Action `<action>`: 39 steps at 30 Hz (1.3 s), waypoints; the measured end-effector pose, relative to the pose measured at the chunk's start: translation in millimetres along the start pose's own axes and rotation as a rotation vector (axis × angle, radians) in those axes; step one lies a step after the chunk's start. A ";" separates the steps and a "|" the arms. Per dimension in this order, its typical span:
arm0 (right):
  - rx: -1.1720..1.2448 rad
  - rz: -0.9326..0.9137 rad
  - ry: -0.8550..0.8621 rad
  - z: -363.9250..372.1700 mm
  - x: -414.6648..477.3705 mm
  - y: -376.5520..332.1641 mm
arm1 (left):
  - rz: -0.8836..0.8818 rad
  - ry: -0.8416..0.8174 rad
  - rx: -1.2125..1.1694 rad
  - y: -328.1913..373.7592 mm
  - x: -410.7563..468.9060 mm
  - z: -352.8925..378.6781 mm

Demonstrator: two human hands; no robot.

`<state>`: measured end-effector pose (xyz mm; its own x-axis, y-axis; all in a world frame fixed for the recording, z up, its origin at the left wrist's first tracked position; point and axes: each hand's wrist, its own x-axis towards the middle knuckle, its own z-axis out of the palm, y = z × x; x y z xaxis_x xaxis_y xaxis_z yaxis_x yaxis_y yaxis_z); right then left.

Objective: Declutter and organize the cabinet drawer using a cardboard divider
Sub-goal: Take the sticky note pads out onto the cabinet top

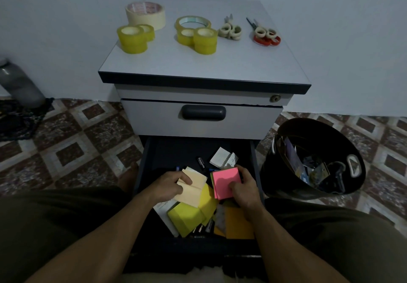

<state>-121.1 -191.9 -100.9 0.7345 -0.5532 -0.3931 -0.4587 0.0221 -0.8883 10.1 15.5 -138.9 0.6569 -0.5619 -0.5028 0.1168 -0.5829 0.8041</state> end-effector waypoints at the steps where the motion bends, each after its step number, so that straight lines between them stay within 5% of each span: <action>1: -0.002 0.000 -0.005 0.5 0.5 0.2 | -0.011 0.003 -0.005 -0.3 -1.2 -1.6; 8: -0.023 -0.002 -0.014 0.9 -1.2 3.3 | -0.051 0.199 -0.117 -2.1 -11.9 -11.8; 16: -0.038 0.001 -0.040 3.0 0.7 2.9 | -0.178 0.009 -0.017 16.3 -19.2 -17.7; 23: 0.005 0.004 -0.022 2.0 2.3 1.7 | -0.067 0.189 -0.209 18.5 -21.2 -19.7; 30: -0.015 0.020 -0.029 2.2 -1.0 0.1 | -0.058 0.018 -0.020 7.3 -16.8 -11.6; 39: -0.078 0.041 -0.053 4.4 -4.1 -1.9 | -0.065 0.119 -0.108 6.9 -12.2 -9.0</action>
<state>-121.0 -186.0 -98.7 0.7389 -0.5084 -0.4422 -0.5247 -0.0226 -0.8510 9.6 23.6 -124.4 0.7285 -0.4478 -0.5184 0.2367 -0.5457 0.8039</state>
